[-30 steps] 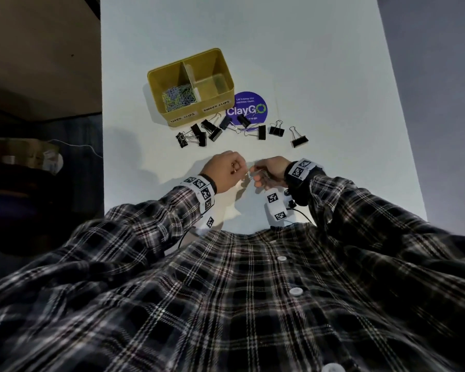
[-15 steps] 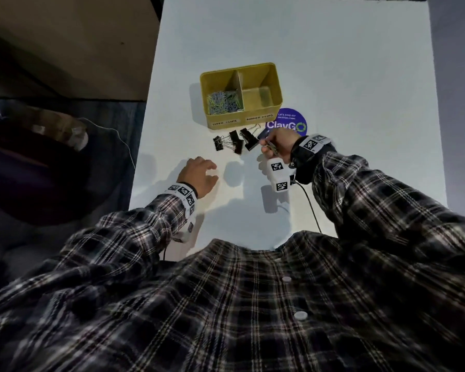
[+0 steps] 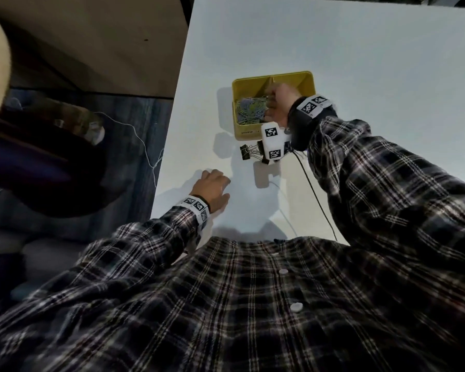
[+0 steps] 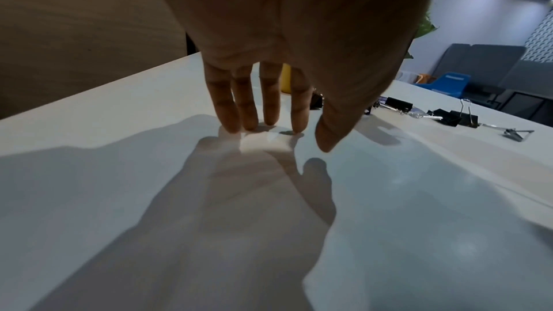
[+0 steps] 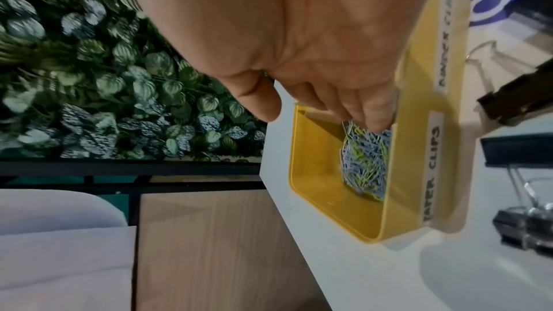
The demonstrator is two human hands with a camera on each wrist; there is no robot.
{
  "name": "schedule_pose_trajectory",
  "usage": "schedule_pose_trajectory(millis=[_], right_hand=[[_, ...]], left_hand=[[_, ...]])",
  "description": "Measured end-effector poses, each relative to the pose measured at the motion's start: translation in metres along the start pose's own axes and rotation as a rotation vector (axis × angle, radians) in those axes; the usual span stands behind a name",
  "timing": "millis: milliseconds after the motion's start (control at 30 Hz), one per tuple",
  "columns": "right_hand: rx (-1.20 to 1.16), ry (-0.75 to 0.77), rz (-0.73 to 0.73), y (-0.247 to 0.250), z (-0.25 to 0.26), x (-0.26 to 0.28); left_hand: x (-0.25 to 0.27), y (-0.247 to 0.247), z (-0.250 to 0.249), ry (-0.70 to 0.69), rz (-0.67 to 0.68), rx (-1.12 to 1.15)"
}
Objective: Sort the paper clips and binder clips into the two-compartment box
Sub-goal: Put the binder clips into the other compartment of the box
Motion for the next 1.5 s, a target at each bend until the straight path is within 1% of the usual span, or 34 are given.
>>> schedule_pose_trajectory(millis=[67, 100, 133, 167, 200, 300, 333, 400, 433, 467, 500, 567, 633, 700, 767, 833, 900, 1000, 1067, 1167, 1233, 1267, 1300, 1367, 1433, 1500], right_hand=[[-0.101, 0.043, 0.011, 0.015, -0.006, 0.007], [-0.117, 0.079, 0.051, 0.025, -0.009, 0.014], [-0.088, 0.121, 0.08, 0.039, -0.016, 0.019], [-0.008, 0.16, 0.076, 0.056, -0.024, 0.024], [0.136, 0.198, -0.001, 0.076, -0.035, 0.028], [0.698, 0.353, -0.416, 0.15, -0.074, 0.034], [0.792, 0.38, -0.507, 0.175, -0.088, 0.036], [0.865, 0.384, -0.614, 0.221, -0.114, 0.039], [0.897, 0.37, -0.64, 0.238, -0.124, 0.042], [0.935, 0.355, -0.641, 0.252, -0.132, 0.041], [0.971, 0.337, -0.609, 0.261, -0.137, 0.042], [1.028, 0.325, -0.503, 0.269, -0.144, 0.039], [1.07, 0.363, -0.433, 0.268, -0.145, 0.035], [1.102, 0.41, -0.411, 0.26, -0.142, 0.029], [1.165, 0.413, -0.392, 0.249, -0.136, 0.023], [1.218, 0.368, -0.395, 0.242, -0.13, 0.014], [1.213, 0.312, -0.395, 0.243, -0.128, 0.008], [1.182, 0.298, -0.387, 0.253, -0.132, -0.001], [1.132, 0.33, -0.382, 0.256, -0.135, -0.003], [0.981, 0.472, -0.411, 0.261, -0.138, 0.005], [0.958, 0.568, -0.476, 0.27, -0.144, 0.013], [0.966, 0.583, -0.527, 0.276, -0.149, 0.017], [0.979, 0.566, -0.568, 0.279, -0.153, 0.02], [1.019, 0.466, -0.604, 0.284, -0.163, 0.024], [1.055, 0.384, -0.562, 0.285, -0.169, 0.024], [1.045, 0.37, -0.519, 0.282, -0.171, 0.023]], left_hand=[[-0.007, 0.005, -0.002, 0.015, -0.078, 0.075], [-0.012, 0.008, -0.006, 0.013, -0.114, 0.098], [-0.017, 0.011, -0.01, 0.002, -0.147, 0.115], [-0.024, 0.015, -0.016, -0.008, -0.176, 0.13], [-0.031, 0.018, -0.023, -0.012, -0.198, 0.145], [-0.054, 0.025, -0.044, 0.005, -0.225, 0.188], [-0.061, 0.025, -0.052, 0.005, -0.209, 0.186], [-0.072, 0.022, -0.064, -0.005, -0.174, 0.147], [-0.076, 0.019, -0.069, -0.007, -0.168, 0.112], [-0.078, 0.015, -0.073, -0.004, -0.17, 0.075], [-0.078, 0.011, -0.075, -0.001, -0.179, 0.048], [-0.076, 0.004, -0.08, 0.008, -0.211, 0.05], [-0.072, -0.002, -0.083, 0.023, -0.232, 0.112], [-0.068, -0.006, -0.083, 0.059, -0.254, 0.211], [-0.063, -0.006, -0.082, 0.135, -0.295, 0.341], [-0.059, -0.002, -0.083, 0.233, -0.357, 0.479], [-0.056, 0.006, -0.086, 0.314, -0.403, 0.546], [-0.055, 0.016, -0.092, 0.391, -0.357, 0.655], [-0.056, 0.019, -0.095, 0.433, -0.311, 0.724], [-0.061, 0.019, -0.098, 0.492, -0.259, 0.745], [-0.066, 0.018, -0.101, 0.507, -0.237, 0.753], [-0.067, 0.018, -0.103, 0.524, -0.222, 0.781], [-0.068, 0.018, -0.102, 0.558, -0.215, 0.831], [-0.068, 0.02, -0.106, 0.635, -0.203, 0.955], [-0.067, 0.022, -0.109, 0.693, -0.185, 1.125], [-0.067, 0.022, -0.11, 0.712, -0.146, 1.284]])
Point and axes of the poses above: each hand's wrist, its own x-axis away from the middle knuckle, its own y-axis out of the back of the hand, z = x × y, the point moved 2 cm from there along -x, towards the middle knuckle, and after that the axes turned 5 degrees about -z, right-handed, at the moved point
